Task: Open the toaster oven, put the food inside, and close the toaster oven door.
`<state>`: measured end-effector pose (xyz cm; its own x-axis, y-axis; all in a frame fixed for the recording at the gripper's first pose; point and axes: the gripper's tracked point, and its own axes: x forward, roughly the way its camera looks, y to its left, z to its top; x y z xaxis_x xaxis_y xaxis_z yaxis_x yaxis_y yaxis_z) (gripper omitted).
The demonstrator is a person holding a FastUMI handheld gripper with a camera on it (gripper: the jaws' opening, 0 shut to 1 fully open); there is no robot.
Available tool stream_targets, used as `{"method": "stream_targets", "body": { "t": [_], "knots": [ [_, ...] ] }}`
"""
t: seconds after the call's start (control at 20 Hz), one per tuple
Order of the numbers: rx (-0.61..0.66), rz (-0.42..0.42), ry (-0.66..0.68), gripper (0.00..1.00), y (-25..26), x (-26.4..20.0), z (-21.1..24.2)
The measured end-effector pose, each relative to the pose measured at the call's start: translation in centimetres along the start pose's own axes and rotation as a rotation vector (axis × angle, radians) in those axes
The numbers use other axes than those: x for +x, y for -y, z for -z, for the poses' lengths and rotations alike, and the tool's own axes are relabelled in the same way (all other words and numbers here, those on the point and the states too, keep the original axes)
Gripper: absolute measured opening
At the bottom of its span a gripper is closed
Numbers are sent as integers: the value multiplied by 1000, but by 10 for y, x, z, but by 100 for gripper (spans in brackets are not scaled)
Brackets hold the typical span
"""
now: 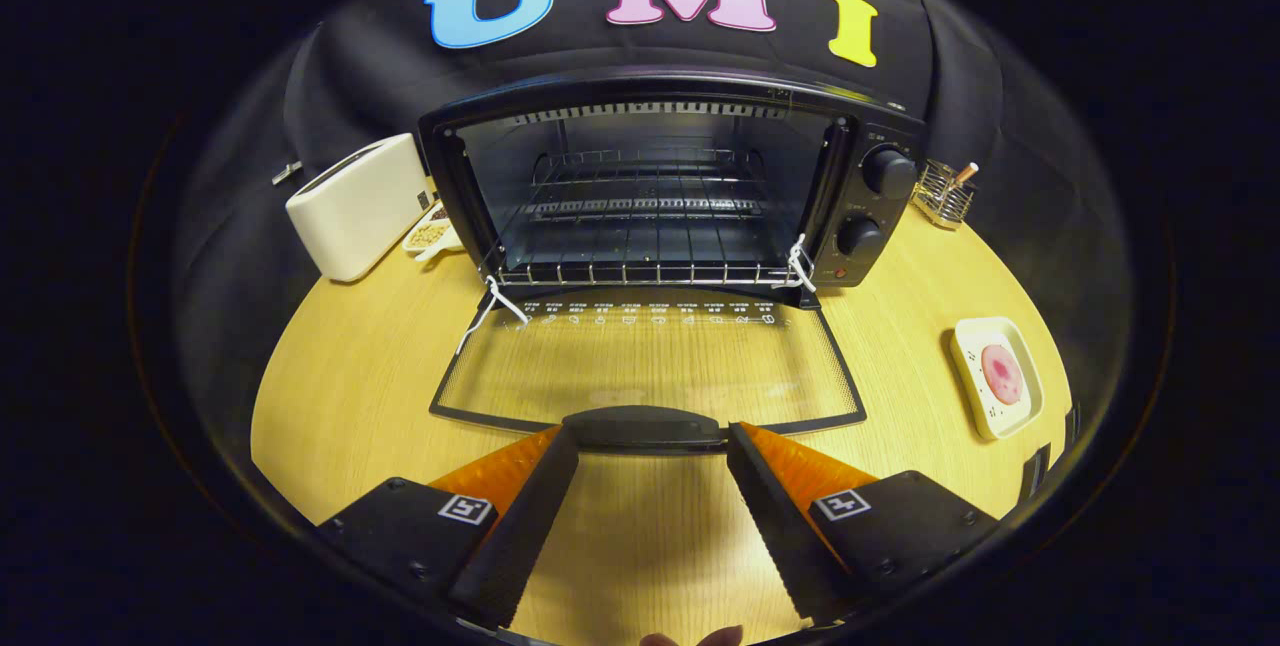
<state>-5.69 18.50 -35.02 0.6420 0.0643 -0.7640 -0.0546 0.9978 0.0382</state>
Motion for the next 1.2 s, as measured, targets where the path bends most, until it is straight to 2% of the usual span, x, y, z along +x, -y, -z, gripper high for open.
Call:
{"method": "stream_targets", "body": {
  "t": [0.35, 0.8, 0.95, 1.2],
  "knots": [
    [-33, -76, 80, 100, 24, -35, -23],
    [-165, -91, 211, 100, 121, -94, -62],
    [-148, -97, 208, 99, 156, -109, -68],
    [-134, -132, 84, 99, 220, -108, -56]
  ]
}}
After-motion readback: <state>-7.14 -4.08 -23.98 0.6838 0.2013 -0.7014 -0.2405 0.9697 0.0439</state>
